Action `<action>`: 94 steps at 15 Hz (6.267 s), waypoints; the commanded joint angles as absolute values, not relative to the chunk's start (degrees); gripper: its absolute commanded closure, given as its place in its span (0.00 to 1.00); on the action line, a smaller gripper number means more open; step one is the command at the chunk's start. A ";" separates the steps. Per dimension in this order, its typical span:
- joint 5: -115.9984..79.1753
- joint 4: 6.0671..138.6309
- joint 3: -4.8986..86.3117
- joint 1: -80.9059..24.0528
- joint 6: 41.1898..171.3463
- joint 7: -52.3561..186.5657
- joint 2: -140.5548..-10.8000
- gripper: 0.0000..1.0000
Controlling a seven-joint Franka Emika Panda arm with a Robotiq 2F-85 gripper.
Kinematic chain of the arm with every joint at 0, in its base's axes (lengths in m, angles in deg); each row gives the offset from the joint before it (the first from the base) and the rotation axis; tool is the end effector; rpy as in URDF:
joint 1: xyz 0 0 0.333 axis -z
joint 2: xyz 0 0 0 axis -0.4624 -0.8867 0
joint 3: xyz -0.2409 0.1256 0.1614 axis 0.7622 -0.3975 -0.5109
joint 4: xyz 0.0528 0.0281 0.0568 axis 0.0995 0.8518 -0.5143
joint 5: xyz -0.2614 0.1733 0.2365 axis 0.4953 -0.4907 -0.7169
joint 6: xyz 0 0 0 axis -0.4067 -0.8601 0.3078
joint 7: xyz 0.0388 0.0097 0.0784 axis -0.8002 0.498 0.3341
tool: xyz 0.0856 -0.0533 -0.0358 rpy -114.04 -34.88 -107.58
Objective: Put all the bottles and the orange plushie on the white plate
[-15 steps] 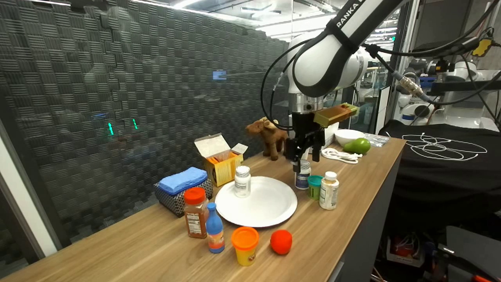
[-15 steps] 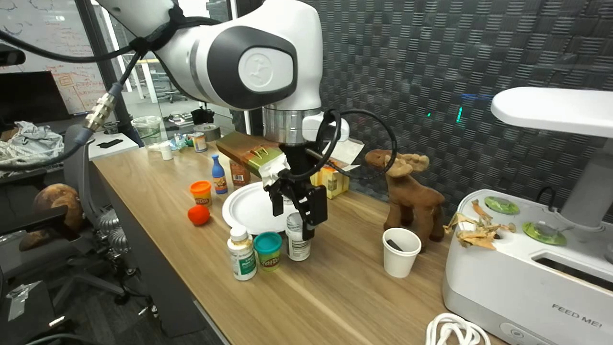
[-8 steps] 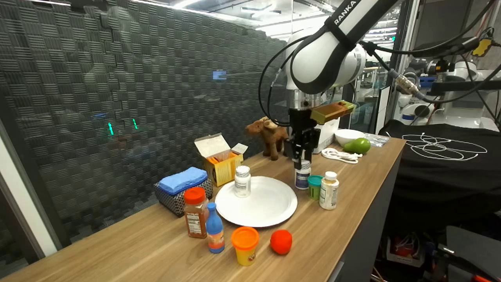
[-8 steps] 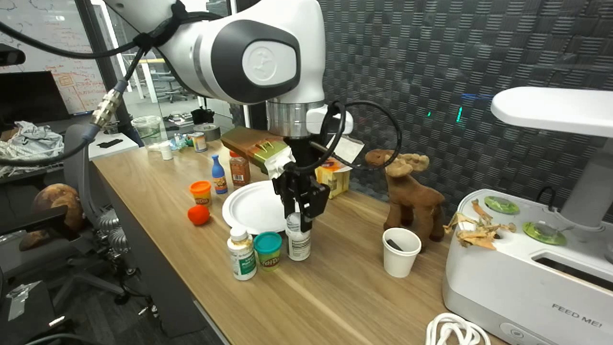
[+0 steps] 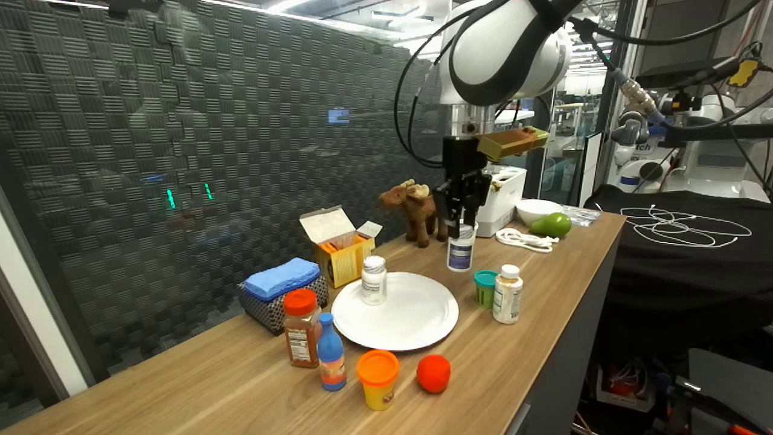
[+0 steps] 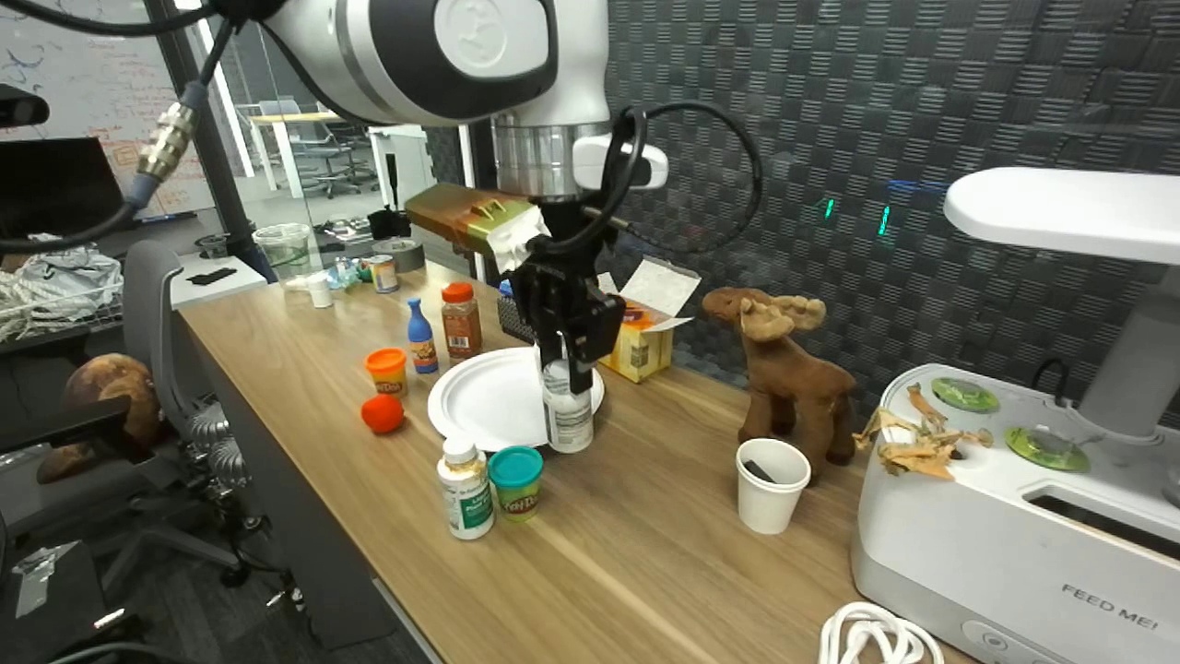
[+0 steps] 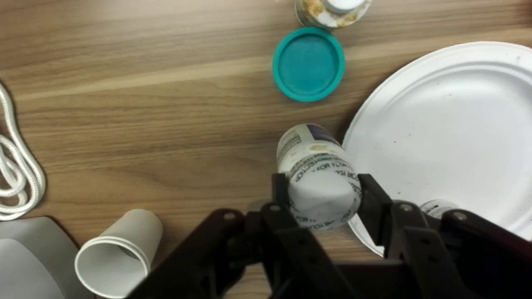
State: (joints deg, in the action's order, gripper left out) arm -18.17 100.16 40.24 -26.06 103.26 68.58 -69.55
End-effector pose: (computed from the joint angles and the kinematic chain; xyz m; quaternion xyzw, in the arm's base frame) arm 0.5705 -0.0504 0.3368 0.9983 -0.0519 0.0084 0.0264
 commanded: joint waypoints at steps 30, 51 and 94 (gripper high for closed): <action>-13.94 86.02 35.24 -30.71 104.65 69.71 -83.57 0.81; -11.79 107.24 39.60 -29.48 105.66 59.13 -61.66 0.00; -5.50 105.86 33.07 -30.97 89.17 59.00 -60.81 0.92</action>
